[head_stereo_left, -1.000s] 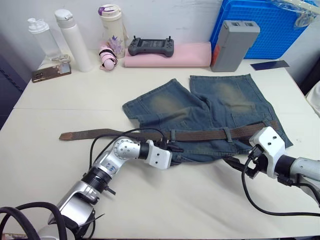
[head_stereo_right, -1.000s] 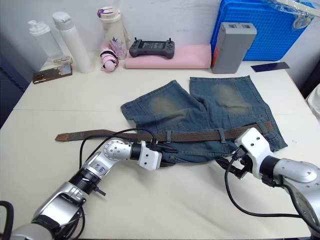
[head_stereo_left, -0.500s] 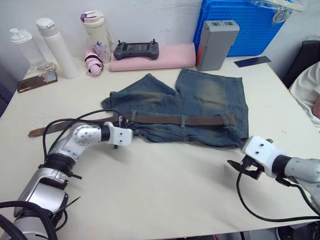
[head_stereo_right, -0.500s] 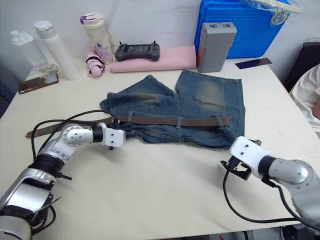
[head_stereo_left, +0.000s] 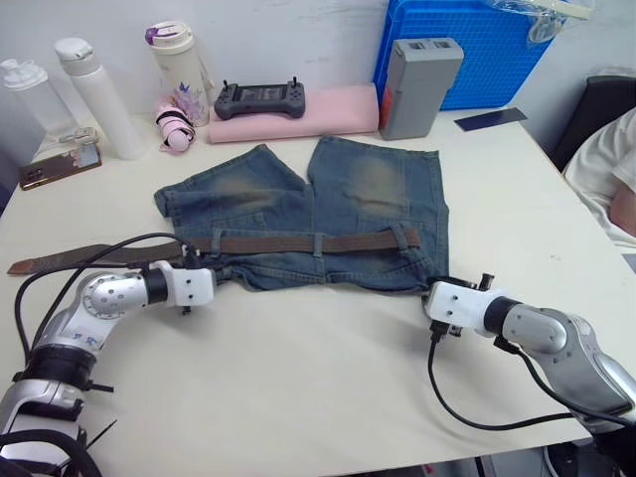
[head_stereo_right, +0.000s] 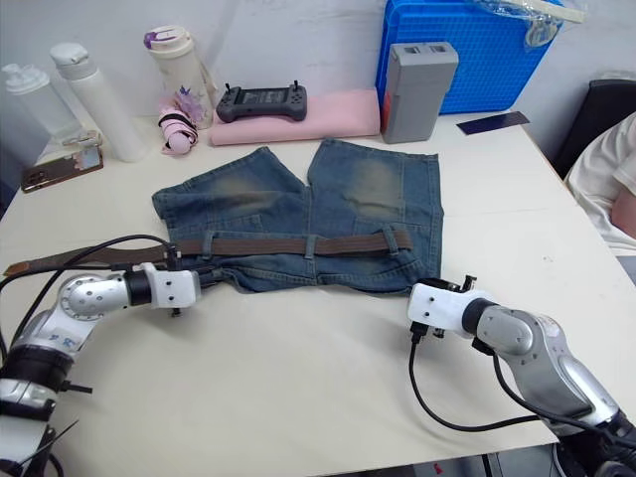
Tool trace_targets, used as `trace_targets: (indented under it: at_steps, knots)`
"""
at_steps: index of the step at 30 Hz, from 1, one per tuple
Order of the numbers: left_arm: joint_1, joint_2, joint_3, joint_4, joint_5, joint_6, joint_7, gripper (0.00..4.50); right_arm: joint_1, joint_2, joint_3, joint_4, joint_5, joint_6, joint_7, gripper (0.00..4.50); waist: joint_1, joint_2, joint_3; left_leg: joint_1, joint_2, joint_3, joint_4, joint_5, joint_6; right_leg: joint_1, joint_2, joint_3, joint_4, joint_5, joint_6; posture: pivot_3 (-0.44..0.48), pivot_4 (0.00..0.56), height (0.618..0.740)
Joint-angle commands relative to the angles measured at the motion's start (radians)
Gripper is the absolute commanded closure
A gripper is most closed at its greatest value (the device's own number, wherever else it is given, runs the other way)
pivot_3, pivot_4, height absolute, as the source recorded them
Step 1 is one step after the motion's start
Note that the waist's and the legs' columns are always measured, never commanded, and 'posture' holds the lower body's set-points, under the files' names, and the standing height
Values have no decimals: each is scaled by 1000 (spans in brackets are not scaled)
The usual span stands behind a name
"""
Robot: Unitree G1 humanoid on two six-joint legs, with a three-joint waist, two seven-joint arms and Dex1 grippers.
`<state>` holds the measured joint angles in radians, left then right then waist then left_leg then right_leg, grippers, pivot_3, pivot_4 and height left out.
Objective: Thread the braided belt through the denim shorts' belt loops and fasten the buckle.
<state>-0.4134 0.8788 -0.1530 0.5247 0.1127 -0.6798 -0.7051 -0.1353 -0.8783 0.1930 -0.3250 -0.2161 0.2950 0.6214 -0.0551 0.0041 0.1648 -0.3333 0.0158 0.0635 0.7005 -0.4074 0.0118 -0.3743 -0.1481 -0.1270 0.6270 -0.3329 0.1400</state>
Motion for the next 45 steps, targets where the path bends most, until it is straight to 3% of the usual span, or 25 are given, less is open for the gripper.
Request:
trace_targets:
  at_steps: [1,7,16,18,21,24,26,29,32,37,43,45]
  knots:
    - [74,36,14,-2,12,38,-32,4399,-32,36,12,69,-28,36,3,4385,2,0,0,0,0,0,0,0,0,0,0,0,0,0,0,0,150,740]
    - [110,6,24,-58,13,35,-22,4399,-88,99,4,117,-23,77,11,4385,2,0,0,0,0,0,0,0,0,0,0,0,0,0,0,0,150,740]
    - [134,-31,29,-98,4,26,-23,4399,-27,54,-57,31,32,120,106,4385,28,0,-1,-1,-1,-2,-1,0,0,0,-1,-3,-1,0,0,0,150,740]
    - [147,-39,39,-150,-39,51,-42,3475,-25,63,-81,21,61,158,122,4500,28,0,-1,-1,-1,-2,-2,0,0,0,-1,-4,-1,0,0,0,150,740]
    - [170,-40,56,-223,-99,104,-77,2432,-23,74,-126,-9,122,216,147,4500,29,0,-1,-2,-1,-4,-2,0,0,0,-1,-6,-1,0,0,0,150,740]
    - [200,-1,104,-337,-220,238,-152,1231,-41,74,-254,-99,299,353,228,3514,32,1,1,-3,-2,-6,-2,0,1,0,-1,-6,-2,0,0,0,150,740]
    - [218,36,134,-405,-306,352,-219,382,-64,47,-317,-141,403,441,293,2622,31,2,2,-5,-2,-7,-2,0,1,0,-1,-7,-3,0,0,0,150,740]
    - [219,93,192,-482,-444,548,-305,310,-232,40,-393,-115,541,591,311,1361,24,2,7,-5,-2,-6,-1,0,0,0,-1,-6,-3,0,0,0,150,740]
    - [195,106,233,-513,-524,691,-340,310,-451,103,-398,-6,600,766,226,29,18,3,12,-4,-1,-4,0,0,-1,-1,-1,-4,-2,1,-1,0,150,740]
    - [171,65,247,-533,-513,750,-324,310,-670,293,-375,276,571,958,14,29,22,3,12,-3,-1,-6,-2,1,-1,-1,0,-5,-1,1,-2,0,150,740]
    - [195,22,281,-601,-520,806,-294,310,-669,368,-365,411,569,985,-68,29,27,3,12,-24,-5,-9,-1,0,-1,-20,0,-9,6,2,-3,0,150,740]
    - [208,17,302,-616,-531,829,-284,310,-645,383,-355,406,590,995,-64,29,24,3,12,-24,-5,-10,-1,0,-1,-20,0,-12,8,2,-3,0,150,740]
